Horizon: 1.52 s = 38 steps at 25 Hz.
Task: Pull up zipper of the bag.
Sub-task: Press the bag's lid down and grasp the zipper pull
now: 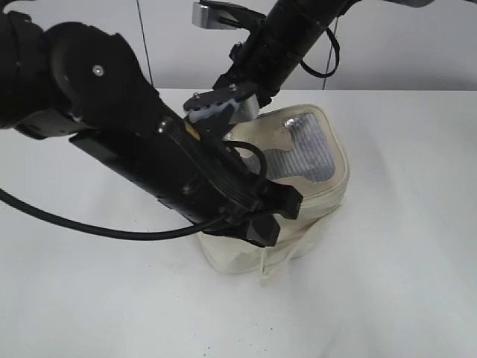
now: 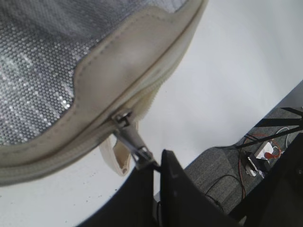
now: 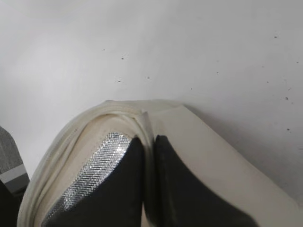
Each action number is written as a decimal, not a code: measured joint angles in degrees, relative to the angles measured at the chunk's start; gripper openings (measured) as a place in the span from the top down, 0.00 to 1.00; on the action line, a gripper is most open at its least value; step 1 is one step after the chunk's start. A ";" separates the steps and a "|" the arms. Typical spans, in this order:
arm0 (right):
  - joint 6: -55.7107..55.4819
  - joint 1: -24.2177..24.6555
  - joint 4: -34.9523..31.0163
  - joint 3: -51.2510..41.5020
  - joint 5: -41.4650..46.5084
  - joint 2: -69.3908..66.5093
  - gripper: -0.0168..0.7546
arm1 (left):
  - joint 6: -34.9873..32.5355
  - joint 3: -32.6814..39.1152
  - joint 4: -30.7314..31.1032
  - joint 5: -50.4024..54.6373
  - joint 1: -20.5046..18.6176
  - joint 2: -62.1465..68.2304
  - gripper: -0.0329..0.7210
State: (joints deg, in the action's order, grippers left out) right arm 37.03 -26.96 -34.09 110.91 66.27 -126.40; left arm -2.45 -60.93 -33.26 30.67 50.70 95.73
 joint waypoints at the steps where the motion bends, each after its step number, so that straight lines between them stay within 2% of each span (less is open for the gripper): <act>1: -0.04 0.00 0.00 0.00 -0.49 0.00 0.93 | 0.00 -0.11 0.01 0.88 -0.92 -0.05 0.95; 6: -1.39 0.04 0.05 0.00 -3.99 -0.06 0.93 | -0.17 -0.32 -1.20 4.21 -6.78 -0.38 0.96; 9: -1.65 0.11 -0.13 0.00 -4.63 -0.06 0.93 | -0.17 -0.56 -1.63 3.44 -7.67 -0.68 0.96; 12: -1.65 0.11 -0.39 0.00 -4.44 -0.06 0.93 | -0.17 -0.55 -2.80 1.84 -6.64 -0.68 0.96; 19: -1.18 0.11 -0.87 0.00 -1.89 -0.06 0.93 | -0.06 -0.57 -3.27 -3.75 -0.23 1.83 0.95; 28: -0.87 0.30 -1.25 0.00 -2.02 -0.06 0.93 | 0.17 -3.61 -3.84 -6.87 0.96 3.67 0.95; 33: -0.76 0.64 -0.88 0.00 -1.91 -0.06 0.93 | 0.28 -6.61 -1.09 -5.08 1.60 6.00 0.95; 38: -0.82 0.59 -1.08 0.00 -1.61 -0.06 0.93 | 0.23 -7.06 5.99 -1.64 1.54 4.56 0.95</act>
State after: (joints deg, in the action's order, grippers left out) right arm 36.21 -26.37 -35.17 110.91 64.67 -126.47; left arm -2.22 -67.99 -27.28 29.03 52.24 100.30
